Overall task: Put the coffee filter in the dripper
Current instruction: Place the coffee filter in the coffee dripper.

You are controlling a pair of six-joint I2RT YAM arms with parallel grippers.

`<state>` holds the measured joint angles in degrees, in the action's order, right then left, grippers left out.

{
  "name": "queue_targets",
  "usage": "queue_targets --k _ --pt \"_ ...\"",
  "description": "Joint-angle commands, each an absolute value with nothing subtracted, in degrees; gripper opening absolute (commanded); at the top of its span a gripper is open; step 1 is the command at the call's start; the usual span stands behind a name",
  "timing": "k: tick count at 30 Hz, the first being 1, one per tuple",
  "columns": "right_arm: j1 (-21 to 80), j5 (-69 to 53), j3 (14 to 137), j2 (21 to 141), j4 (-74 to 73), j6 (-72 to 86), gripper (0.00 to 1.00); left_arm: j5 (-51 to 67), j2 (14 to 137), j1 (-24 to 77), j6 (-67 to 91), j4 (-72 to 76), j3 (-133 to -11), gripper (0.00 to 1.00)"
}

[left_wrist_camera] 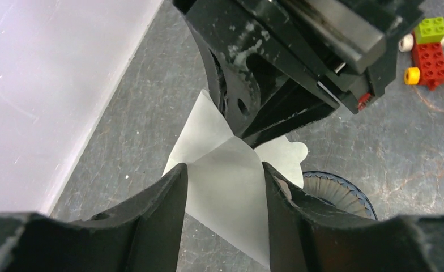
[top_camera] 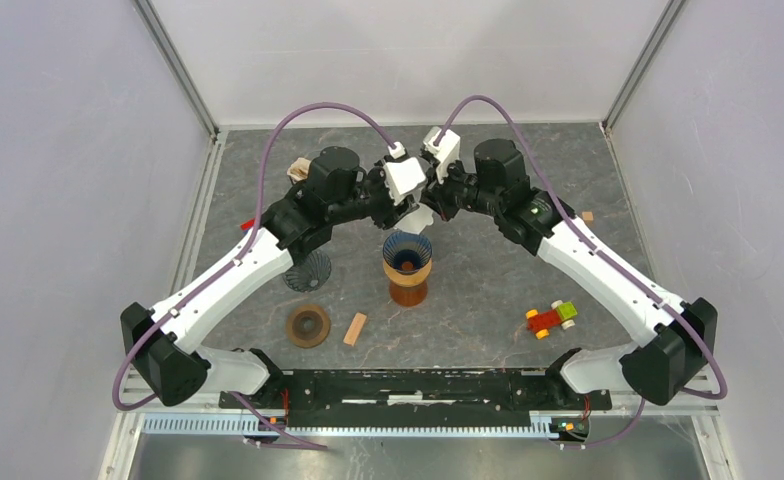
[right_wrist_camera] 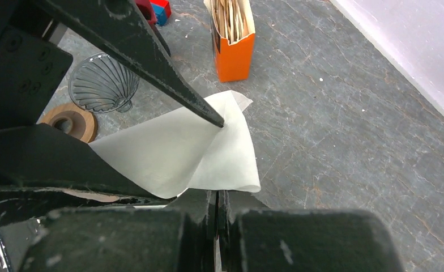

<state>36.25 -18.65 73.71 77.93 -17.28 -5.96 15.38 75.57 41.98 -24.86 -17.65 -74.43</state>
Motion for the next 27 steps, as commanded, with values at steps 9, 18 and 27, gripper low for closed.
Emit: queue_targets --k 9,18,27 --pt "36.2 -21.3 71.7 74.0 -15.6 -8.0 0.0 11.2 73.8 42.1 -29.2 -16.5 -77.0 0.56" --pt "36.2 -21.1 71.4 74.1 -15.6 -8.1 0.0 8.9 73.1 42.1 -29.2 -15.4 -76.7 0.65" --pt "36.1 -21.5 72.0 74.5 -15.7 -7.8 0.0 11.2 74.0 42.2 -29.8 -16.9 -78.0 0.54"
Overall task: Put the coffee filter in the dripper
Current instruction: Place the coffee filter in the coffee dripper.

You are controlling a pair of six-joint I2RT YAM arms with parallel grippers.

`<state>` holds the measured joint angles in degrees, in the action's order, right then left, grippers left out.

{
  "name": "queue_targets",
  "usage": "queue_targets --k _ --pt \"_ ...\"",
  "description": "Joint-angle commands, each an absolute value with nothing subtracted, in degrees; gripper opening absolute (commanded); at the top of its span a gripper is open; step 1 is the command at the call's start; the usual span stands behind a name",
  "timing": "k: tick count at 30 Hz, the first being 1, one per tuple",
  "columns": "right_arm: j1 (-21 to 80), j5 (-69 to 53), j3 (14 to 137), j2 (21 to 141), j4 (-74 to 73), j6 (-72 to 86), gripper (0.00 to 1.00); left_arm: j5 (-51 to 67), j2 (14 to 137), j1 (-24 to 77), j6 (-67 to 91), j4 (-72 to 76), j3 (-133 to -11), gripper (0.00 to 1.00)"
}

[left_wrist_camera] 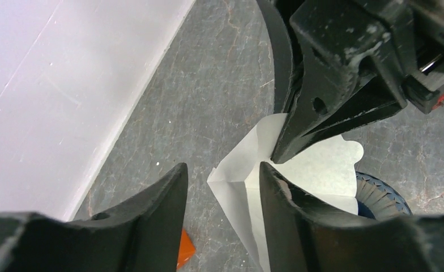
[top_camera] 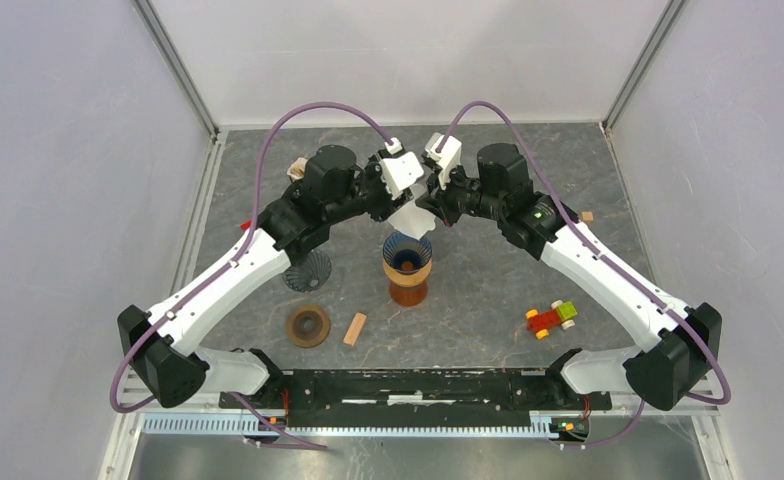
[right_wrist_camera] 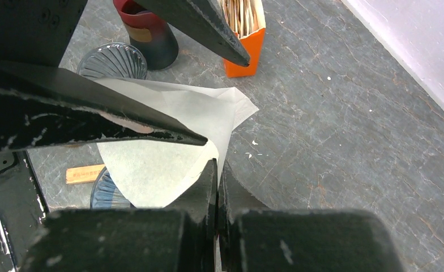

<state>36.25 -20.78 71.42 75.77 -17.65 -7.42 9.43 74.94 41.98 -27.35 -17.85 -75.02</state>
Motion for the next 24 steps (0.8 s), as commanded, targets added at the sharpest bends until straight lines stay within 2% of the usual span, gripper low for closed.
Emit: queue_targets --k 1,5,13,19,22,24 --pt "36.2 -21.5 72.1 74.5 -15.8 -7.8 0.0 11.5 74.1 42.2 -29.8 -17.0 -78.0 0.51" --pt "36.1 -21.5 72.2 74.6 -15.9 -7.6 0.0 12.2 74.8 42.3 -29.8 -17.6 -78.8 0.43" --pt "36.1 -21.0 72.7 74.7 -16.1 -7.2 0.0 13.4 75.0 42.4 -30.4 -20.0 -79.7 0.39" --pt "36.1 -21.1 73.2 74.9 -16.2 -6.9 0.01 12.9 74.7 42.4 -30.6 -20.5 -79.2 0.32" --pt "36.1 -21.4 73.6 75.1 -16.2 -6.8 0.02 12.8 74.7 42.4 -30.7 -20.5 -78.9 0.23" --pt "36.1 -21.4 73.9 75.3 -16.3 -6.7 0.04 12.1 74.8 42.4 -30.0 -20.1 -78.7 0.11"
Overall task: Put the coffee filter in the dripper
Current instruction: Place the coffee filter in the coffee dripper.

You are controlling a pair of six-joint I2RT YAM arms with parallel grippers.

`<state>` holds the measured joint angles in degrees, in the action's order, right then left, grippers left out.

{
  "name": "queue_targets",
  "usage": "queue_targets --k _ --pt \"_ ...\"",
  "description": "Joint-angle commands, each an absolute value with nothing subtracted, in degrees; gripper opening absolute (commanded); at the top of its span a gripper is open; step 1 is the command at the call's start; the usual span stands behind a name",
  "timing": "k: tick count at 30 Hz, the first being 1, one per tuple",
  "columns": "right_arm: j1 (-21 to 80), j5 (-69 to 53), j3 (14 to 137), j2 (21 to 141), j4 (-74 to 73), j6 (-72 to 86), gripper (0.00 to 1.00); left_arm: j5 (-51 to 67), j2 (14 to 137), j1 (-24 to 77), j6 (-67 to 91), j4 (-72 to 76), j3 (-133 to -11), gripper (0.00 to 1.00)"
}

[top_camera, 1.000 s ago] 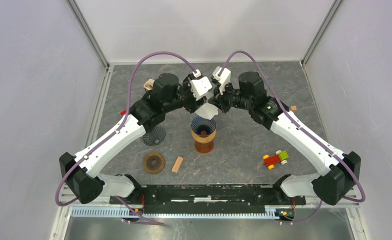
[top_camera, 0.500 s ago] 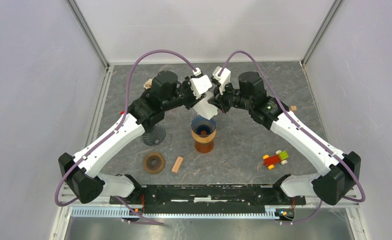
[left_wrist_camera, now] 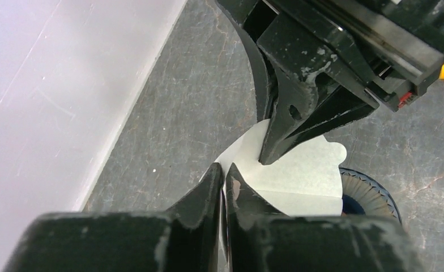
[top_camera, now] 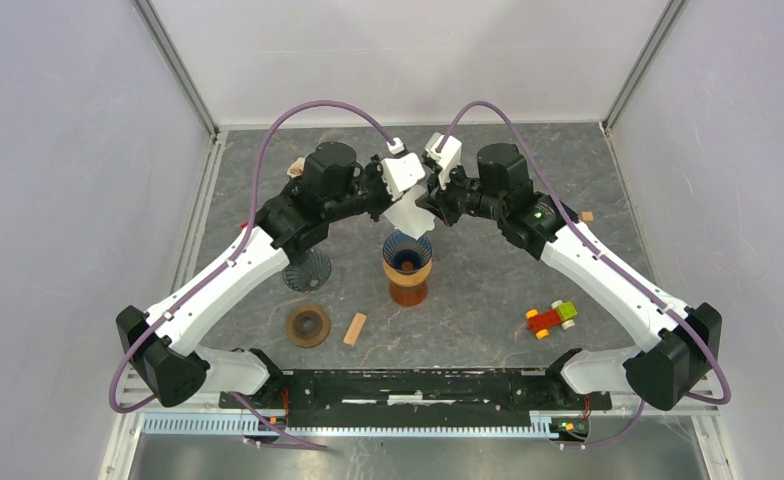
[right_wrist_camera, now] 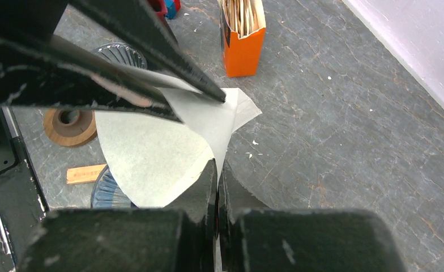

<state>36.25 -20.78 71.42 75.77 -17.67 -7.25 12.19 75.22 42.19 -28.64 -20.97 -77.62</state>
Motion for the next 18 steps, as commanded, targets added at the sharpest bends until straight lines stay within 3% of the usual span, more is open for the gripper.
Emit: queue_targets --k 1,3,8,13,18 --pt "36.1 -21.3 74.0 75.4 -16.3 -6.6 0.06 10.8 74.7 42.4 -28.9 -19.2 -78.5 0.04" --pt "36.0 -20.8 74.2 75.5 -16.3 -6.1 0.11 7.0 74.7 42.4 -25.9 -16.8 -78.2 0.02" --pt "34.2 -18.6 76.0 75.8 -16.7 -2.0 0.37 -6.1 74.8 42.3 -16.0 -10.6 -78.2 0.02" --pt "33.2 -21.6 77.8 76.9 -15.7 3.9 0.48 -6.4 76.0 42.4 -7.9 -10.5 -79.8 0.02" --pt "32.7 -23.7 77.6 78.3 -14.1 8.1 0.51 -8.0 76.6 42.4 -3.1 -8.4 -79.0 0.02"
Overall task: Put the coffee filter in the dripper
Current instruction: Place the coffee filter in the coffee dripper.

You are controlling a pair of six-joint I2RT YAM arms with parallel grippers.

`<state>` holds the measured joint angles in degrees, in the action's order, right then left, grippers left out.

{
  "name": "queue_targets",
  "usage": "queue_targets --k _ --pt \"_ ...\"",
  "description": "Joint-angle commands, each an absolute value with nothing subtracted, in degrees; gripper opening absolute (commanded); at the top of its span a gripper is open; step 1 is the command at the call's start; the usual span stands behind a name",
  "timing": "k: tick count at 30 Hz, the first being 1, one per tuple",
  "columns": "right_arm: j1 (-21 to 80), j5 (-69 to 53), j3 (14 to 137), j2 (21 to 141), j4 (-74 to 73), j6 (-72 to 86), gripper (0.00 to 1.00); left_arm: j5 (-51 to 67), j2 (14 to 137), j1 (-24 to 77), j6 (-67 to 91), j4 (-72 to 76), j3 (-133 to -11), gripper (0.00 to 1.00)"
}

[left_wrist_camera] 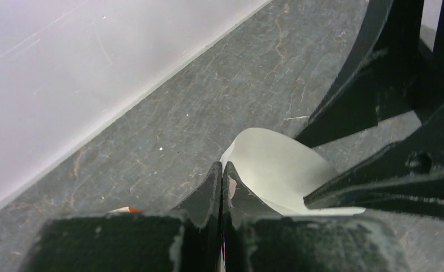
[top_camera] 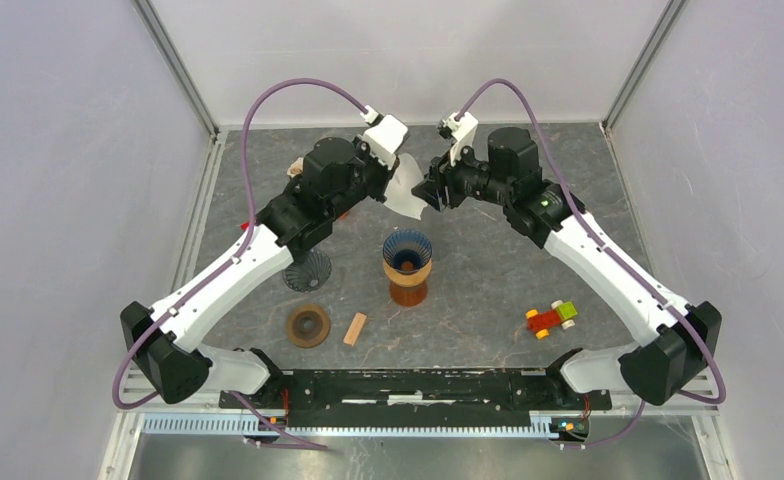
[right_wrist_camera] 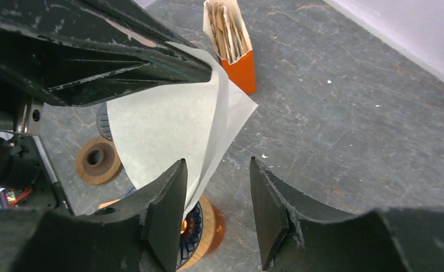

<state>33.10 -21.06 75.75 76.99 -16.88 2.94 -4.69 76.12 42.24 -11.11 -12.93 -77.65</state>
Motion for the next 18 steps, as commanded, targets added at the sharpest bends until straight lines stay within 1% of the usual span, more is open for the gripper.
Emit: queue_targets --k 1,11,18 --pt "32.6 -24.1 77.1 78.4 -13.6 8.9 0.51 -8.8 76.6 42.4 -2.4 -7.8 -78.7 0.02" --pt "30.5 -24.6 73.2 79.6 -10.7 14.9 0.57 -13.7 76.9 42.6 3.4 -2.4 -74.6 0.02" --pt "27.6 -29.7 69.2 79.8 -5.7 21.9 0.52 -17.4 76.4 42.9 5.5 1.9 -71.8 0.02"
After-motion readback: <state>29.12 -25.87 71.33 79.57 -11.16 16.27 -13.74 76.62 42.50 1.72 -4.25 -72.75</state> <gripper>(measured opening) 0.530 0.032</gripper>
